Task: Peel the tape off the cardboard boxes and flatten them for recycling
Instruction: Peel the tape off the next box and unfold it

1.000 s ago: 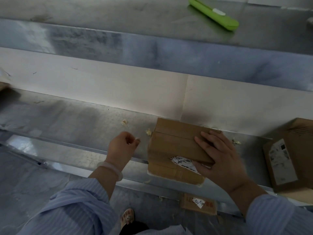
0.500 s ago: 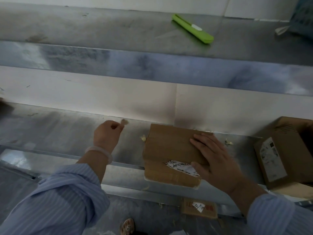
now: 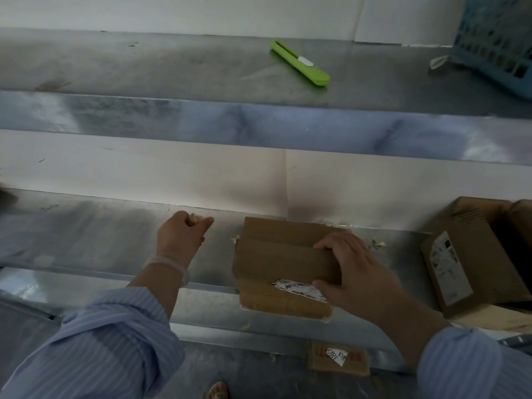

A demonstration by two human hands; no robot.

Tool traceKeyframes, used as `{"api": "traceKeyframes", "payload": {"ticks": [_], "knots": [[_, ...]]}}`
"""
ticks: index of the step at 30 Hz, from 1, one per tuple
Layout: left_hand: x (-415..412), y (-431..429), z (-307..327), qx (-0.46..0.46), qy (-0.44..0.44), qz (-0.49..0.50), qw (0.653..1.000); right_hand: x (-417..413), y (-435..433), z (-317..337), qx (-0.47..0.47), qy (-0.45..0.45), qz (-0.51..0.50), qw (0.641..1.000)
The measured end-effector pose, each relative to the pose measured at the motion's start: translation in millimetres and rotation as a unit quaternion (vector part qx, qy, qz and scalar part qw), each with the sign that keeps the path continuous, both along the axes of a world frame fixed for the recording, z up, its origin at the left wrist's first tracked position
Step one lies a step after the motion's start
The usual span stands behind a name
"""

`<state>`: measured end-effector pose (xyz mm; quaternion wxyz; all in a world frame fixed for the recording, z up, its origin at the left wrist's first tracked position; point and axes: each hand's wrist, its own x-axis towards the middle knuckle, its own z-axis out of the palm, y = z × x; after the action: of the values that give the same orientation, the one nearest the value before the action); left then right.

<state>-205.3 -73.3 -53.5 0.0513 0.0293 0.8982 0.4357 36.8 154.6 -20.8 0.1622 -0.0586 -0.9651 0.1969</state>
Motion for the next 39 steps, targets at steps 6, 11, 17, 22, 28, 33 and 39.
{"api": "traceKeyframes", "payload": {"ticks": [6,11,17,22,28,33,39], "knots": [[2.8,3.6,4.7,0.053,-0.07,0.004,0.996,3.5,-1.8,1.9,0.017,0.001,0.002,1.0],[-0.4,5.5,2.3,0.123,-0.13,-0.03,0.983,6.4,-3.3,0.4,0.019,0.011,0.001,1.0],[-9.9,4.5,4.6,-0.017,-0.011,-0.075,0.997,8.2,-7.0,-0.6,0.047,0.051,-0.006,0.998],[21.9,7.1,27.7,0.024,0.07,-0.104,0.992,11.3,-18.1,-6.9,0.113,0.122,-0.033,0.986],[67.0,14.3,37.0,0.091,-0.049,-0.335,0.936,16.4,-22.7,-13.0,0.12,0.153,-0.036,0.98],[56.2,11.9,52.5,-0.064,0.023,-0.444,0.893,18.7,-28.4,-16.4,0.109,0.188,-0.039,0.975],[57.0,19.7,55.9,-0.109,-0.001,-0.453,0.885,27.6,-26.2,-18.9,0.052,0.221,0.022,0.974]]}}
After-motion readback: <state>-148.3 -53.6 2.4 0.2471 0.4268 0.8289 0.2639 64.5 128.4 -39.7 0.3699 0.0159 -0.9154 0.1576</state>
